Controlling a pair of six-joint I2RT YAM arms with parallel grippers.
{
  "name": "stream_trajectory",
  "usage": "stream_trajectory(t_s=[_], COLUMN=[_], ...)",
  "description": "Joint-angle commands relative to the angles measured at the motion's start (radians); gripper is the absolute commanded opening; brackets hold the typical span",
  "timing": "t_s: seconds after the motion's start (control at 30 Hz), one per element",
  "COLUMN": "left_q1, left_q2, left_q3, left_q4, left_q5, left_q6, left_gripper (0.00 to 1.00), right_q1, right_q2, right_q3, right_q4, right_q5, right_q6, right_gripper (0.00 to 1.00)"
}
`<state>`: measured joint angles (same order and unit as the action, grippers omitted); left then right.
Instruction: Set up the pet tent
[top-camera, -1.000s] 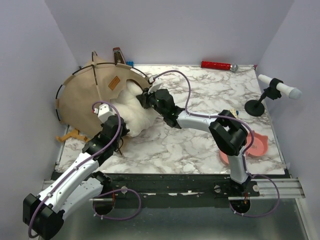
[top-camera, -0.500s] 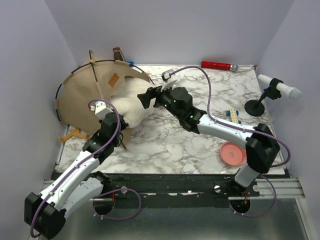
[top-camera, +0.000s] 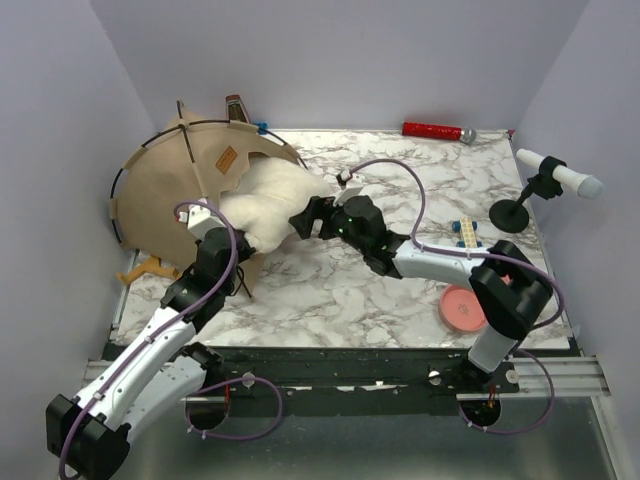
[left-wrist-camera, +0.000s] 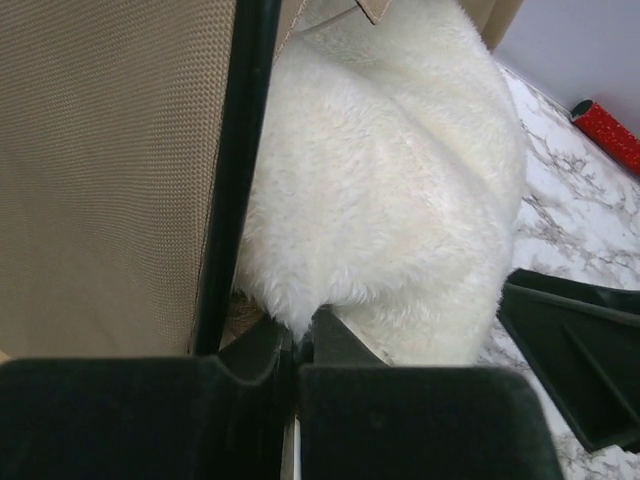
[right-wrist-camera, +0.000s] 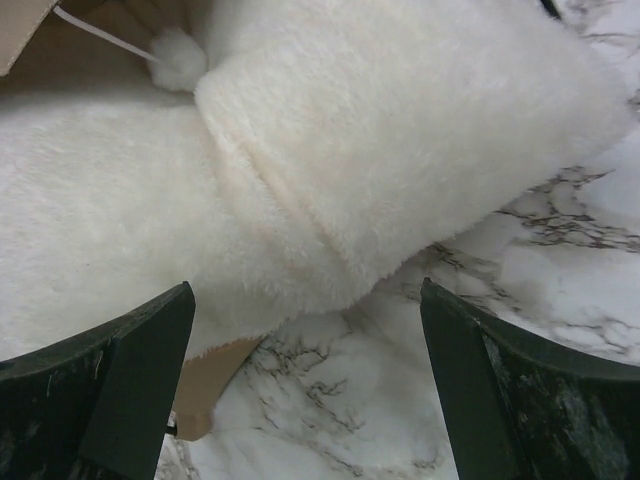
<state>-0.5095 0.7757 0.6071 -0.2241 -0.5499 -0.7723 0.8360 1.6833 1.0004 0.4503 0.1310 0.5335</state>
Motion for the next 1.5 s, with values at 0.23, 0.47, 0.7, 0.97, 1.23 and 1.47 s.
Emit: stream_trajectory(t_s=[0.23, 0.47, 0.7, 0.97, 1.23, 1.47], left_q1=[0.014, 0.022, 0.094, 0.207, 0.299, 0.309], left_q2=[-0.103, 0.004, 0.012, 0.068, 0.138, 0.121], left_q3=[0.111, 0.42, 0.58, 0.477, 0.398, 0.353], left_q4=[-0.143, -0.559, -0.651, -0.517, -0.393, -0.342], left_q5=[0.253, 0.383, 0.23, 0.239, 0.311, 0.403], left_q6=[0.235, 0.403, 0.492, 0.539, 0.593, 0.647], left_gripper=[0.69, 0.97, 0.99, 0.89, 0.35, 0.0], right_q1=[-0.005, -0.008, -0.008, -0.007, -0.005, 0.002], right_q2=[0.215, 0.286, 0.315, 0.365, 0.41, 0.501], right_q3=[0.07, 0.12, 0.167, 0.238, 0.292, 0.409], right_q4=[0.318, 0.4, 0.407, 0.443, 0.461, 0.407], right_q5=[-0.123, -0.206, -0.242, -0.347, -0.393, -0.453], right_q6=[0.204, 0.167, 0.119, 0.053, -0.08, -0.225], right_gripper=[0.96, 0.62, 0.24, 0.03, 0.0, 0.0])
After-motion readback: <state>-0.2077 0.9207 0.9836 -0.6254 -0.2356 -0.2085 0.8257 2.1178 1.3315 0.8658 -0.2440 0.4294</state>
